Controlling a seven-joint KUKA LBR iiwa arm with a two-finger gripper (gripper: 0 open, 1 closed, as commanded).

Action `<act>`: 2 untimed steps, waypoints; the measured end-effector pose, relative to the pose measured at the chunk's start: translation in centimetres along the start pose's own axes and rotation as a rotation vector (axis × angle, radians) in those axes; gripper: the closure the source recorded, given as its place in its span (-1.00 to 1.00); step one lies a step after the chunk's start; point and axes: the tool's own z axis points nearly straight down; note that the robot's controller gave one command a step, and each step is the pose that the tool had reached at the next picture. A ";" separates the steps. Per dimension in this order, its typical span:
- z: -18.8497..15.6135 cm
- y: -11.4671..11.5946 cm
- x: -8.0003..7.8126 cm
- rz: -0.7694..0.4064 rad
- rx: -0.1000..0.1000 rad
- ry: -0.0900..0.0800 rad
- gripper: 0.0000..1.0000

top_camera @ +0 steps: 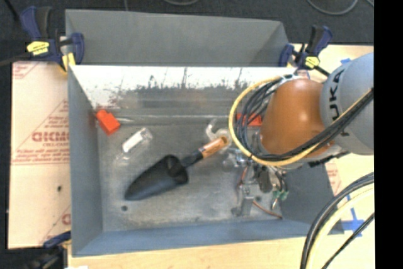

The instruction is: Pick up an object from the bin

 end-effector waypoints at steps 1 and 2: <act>-0.4 0.0 -0.2 -0.001 0.001 -0.008 -1.00; 0.0 5.0 -0.8 0.007 0.000 -0.008 -1.00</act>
Offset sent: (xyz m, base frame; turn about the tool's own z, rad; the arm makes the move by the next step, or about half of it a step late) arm 0.0169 0.1356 -0.0070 0.0127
